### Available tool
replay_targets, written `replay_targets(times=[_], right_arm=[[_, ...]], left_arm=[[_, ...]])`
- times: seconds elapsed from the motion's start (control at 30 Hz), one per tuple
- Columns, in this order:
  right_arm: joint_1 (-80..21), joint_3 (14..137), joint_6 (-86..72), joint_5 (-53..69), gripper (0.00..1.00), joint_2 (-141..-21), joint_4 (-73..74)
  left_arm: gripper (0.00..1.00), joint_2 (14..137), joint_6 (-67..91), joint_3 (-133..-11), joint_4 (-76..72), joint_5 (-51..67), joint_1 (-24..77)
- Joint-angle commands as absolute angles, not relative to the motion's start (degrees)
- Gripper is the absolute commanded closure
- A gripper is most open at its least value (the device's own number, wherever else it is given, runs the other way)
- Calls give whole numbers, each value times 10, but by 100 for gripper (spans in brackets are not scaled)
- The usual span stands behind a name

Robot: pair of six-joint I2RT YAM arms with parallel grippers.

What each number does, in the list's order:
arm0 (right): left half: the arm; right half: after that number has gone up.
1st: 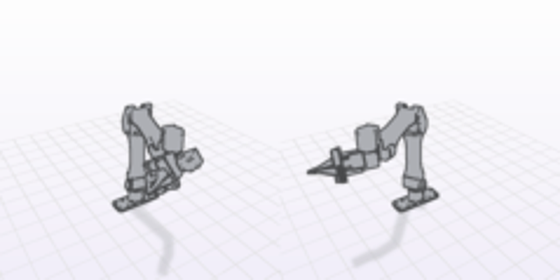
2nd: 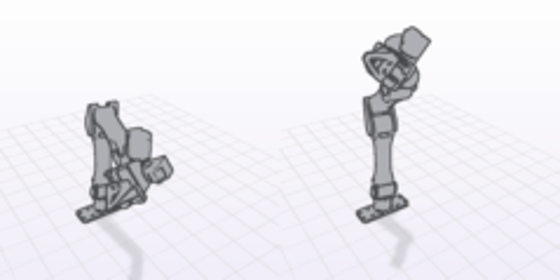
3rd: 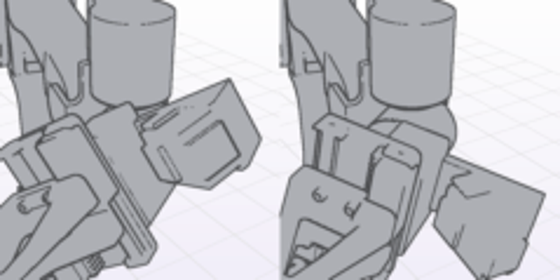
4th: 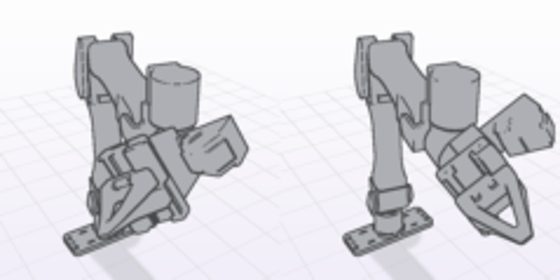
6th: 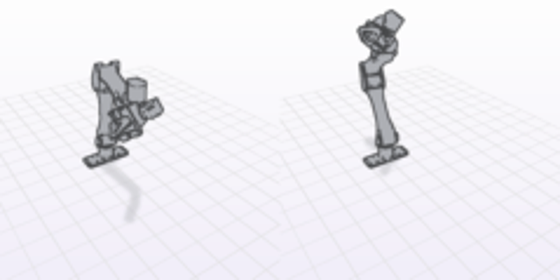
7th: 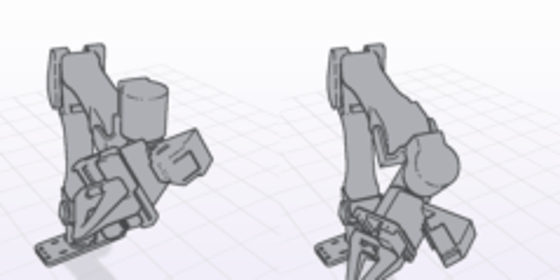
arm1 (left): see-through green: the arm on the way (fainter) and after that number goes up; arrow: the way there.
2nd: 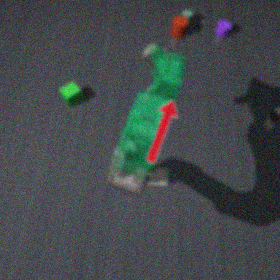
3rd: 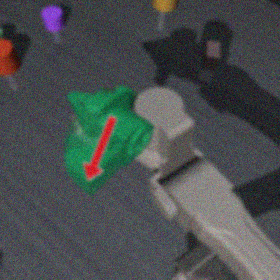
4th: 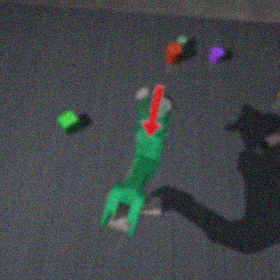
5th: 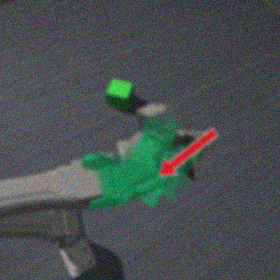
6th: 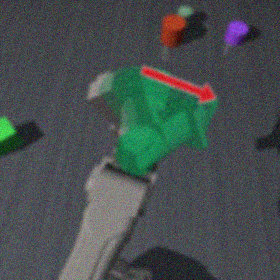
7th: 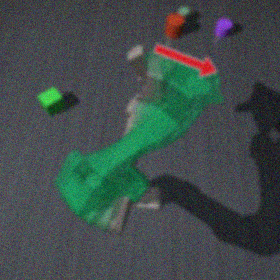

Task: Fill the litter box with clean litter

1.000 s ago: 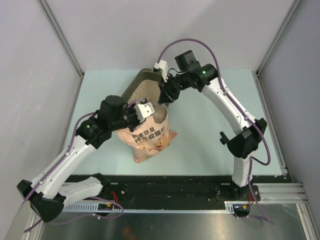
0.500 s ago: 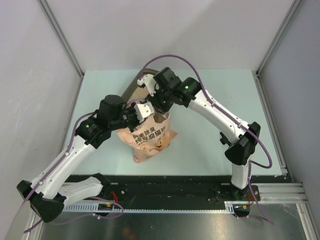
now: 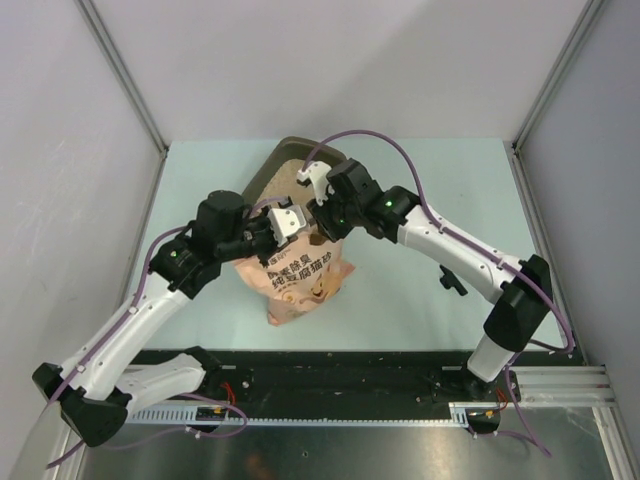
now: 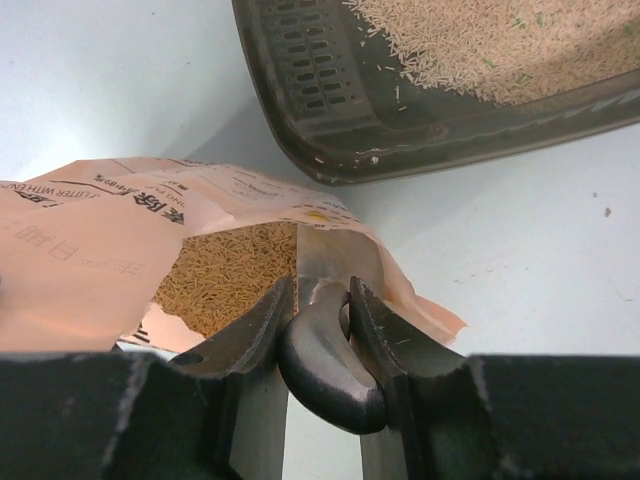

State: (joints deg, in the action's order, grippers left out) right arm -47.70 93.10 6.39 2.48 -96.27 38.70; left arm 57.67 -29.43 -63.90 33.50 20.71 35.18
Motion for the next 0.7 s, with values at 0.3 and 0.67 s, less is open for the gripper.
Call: replay_targets(times=[0.3, 0.67], right_arm=[[-400, 905, -10, 244, 100, -1012, 399], [-322, 965, -121, 420, 100, -1019, 354]], left_arm=[[100, 551, -301, -656, 249, 260, 359], [100, 540, -342, -628, 250, 238, 359]])
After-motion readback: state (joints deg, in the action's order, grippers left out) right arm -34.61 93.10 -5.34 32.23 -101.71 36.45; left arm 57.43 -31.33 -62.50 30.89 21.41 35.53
